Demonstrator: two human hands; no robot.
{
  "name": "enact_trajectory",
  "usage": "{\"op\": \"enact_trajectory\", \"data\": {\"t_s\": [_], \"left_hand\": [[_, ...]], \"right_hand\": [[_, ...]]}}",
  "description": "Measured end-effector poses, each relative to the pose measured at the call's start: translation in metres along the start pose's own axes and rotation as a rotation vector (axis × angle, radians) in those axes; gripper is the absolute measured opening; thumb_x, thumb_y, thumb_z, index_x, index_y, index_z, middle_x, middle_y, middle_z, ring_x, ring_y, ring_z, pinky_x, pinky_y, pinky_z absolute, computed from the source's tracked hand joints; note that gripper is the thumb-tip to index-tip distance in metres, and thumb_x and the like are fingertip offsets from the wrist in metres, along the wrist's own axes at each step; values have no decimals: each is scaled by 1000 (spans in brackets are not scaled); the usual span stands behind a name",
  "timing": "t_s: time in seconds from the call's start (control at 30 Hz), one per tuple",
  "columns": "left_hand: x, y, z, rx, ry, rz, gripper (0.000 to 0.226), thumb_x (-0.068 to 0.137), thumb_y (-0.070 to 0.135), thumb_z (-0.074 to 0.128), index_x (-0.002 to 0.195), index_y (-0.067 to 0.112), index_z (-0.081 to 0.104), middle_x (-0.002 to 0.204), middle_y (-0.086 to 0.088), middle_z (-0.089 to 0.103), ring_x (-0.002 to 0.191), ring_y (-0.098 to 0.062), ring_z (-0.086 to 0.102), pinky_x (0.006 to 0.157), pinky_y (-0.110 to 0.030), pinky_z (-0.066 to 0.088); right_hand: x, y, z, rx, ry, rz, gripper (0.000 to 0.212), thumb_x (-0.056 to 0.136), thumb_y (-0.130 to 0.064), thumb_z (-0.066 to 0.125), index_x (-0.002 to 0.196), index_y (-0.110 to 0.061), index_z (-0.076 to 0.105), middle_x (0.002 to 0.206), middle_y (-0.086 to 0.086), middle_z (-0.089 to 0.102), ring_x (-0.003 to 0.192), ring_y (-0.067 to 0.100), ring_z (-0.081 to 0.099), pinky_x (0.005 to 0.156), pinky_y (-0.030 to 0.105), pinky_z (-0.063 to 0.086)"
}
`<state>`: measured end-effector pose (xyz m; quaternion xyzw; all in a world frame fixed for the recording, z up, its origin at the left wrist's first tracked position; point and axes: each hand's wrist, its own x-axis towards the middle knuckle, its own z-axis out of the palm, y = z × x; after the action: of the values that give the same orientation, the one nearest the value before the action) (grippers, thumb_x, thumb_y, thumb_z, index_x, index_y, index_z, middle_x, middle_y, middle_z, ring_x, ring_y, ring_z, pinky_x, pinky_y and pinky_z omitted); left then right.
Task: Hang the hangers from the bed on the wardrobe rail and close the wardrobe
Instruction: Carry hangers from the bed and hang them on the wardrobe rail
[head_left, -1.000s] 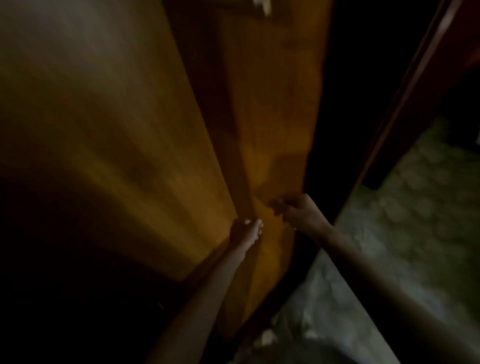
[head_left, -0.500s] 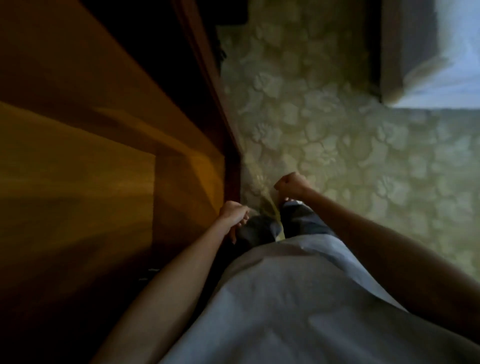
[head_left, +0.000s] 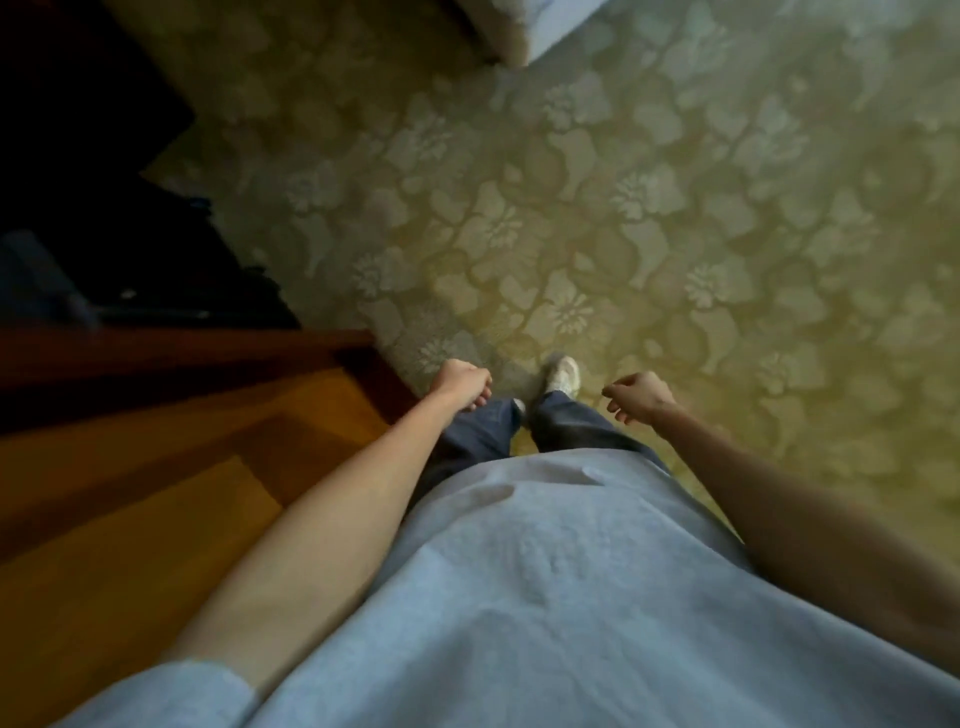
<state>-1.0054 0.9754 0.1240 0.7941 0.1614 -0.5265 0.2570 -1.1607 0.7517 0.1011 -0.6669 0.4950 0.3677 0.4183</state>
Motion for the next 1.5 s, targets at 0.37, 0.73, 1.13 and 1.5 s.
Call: {"op": "enact_trajectory", "data": {"t_s": [0.37,0.73,1.13,1.5], "left_hand": [[20,173,96,565,-87,262,23,97,12,56,80,8,71,67,-5,66,52,-14,56,46,-21,43],[95,267,25,512,201,55,28,93,22,63,68,12,70,83,-10,73,83,-27,67,76,-30,51],[158,589,31,455,38,160,27,92,15,59,68,11,71,64,-6,67,50,-16,53,52,-24,41],[185,956,186,569,-219,433,21,97,19,58,82,15,73,69,1,70,56,-13,57,52,-23,44]], "right_hand": [[23,104,-85,566,119,230,23,95,-18,62,99,0,75,80,9,73,68,23,65,69,38,58],[115,-72,-272,769,188,-37,20,99,-20,60,108,-6,71,83,7,69,66,14,61,56,23,51],[213,-195,-481,608,295,34,20,94,-21,62,91,-7,76,79,9,74,67,19,66,68,35,58],[277,-144,-622,748,160,473,19,96,-5,56,82,5,65,63,11,57,52,21,47,39,16,39]]}}
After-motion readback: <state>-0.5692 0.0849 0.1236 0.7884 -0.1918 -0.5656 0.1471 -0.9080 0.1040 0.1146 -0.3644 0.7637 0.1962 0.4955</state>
